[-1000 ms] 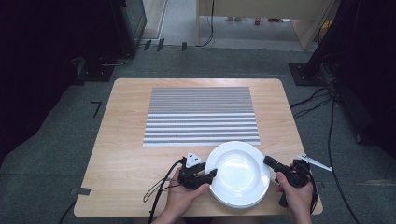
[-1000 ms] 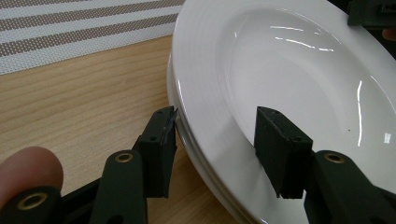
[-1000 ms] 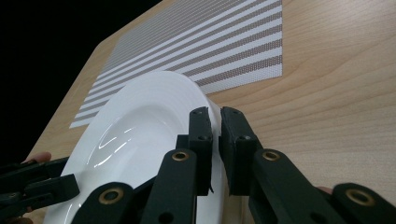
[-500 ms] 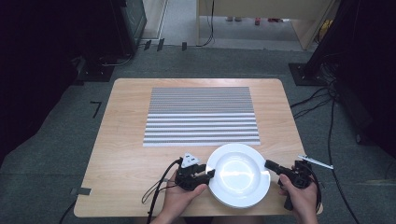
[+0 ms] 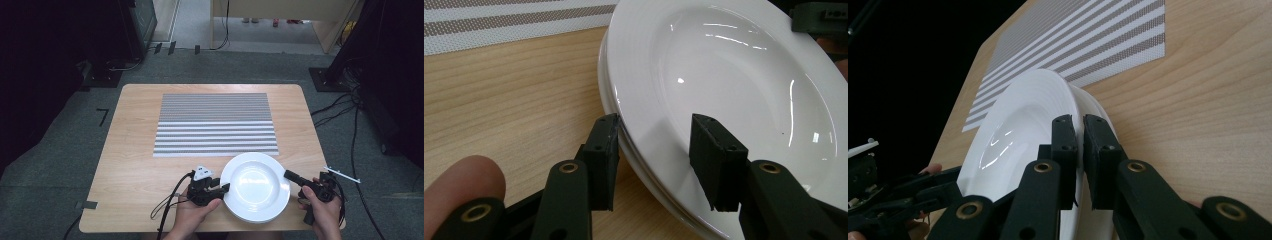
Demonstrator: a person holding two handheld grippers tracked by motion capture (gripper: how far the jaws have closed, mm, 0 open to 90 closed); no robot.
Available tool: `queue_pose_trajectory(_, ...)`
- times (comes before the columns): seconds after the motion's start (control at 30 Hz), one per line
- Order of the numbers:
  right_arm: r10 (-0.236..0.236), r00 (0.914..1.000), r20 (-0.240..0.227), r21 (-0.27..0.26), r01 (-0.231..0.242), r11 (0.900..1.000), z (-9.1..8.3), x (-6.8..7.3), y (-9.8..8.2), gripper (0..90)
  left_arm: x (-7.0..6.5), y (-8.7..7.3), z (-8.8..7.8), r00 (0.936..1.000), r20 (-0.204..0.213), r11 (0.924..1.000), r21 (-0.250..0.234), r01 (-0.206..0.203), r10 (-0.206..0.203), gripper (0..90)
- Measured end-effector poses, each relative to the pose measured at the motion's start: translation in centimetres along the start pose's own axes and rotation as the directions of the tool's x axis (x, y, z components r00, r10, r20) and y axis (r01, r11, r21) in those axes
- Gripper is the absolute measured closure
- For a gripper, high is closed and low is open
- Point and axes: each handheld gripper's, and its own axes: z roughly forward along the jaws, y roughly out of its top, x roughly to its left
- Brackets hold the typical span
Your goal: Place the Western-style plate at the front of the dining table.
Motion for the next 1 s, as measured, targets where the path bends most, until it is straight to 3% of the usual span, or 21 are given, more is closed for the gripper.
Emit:
queue_pose_trajectory(0.27, -0.013, 0.9999, -0.010, -0.027, 0.013, 1.000, 0.1, 0.4, 0.0, 85.5, 0.1, 0.0, 0.1, 0.9999, 0.008, 0.9999, -0.006, 0.013, -0.013, 55.5)
queue_pose_trajectory(0.37, 0.003, 0.9997, -0.025, -0.030, -0.004, 1.000, 0.2, 0.3, 0.0, 86.0, 0.2, -0.1, 0.1, 0.9997, 0.010, 0.9997, -0.011, 0.024, -0.024, 55.3)
queue_pose_trajectory(0.57, 0.041, 0.9946, -0.096, -0.046, -0.046, 0.998, 0.3, 0.2, 0.0, 86.1, 0.4, -0.1, 0.1, 0.9989, 0.024, 0.9991, -0.015, 0.041, -0.040, 55.1)
queue_pose_trajectory(1.0, 0.032, 0.9981, -0.052, -0.047, -0.034, 0.998, 1.4, 0.3, -0.4, 83.8, 0.3, -0.2, 0.1, 0.9990, 0.016, 0.9986, -0.032, 0.042, -0.042, 55.0)
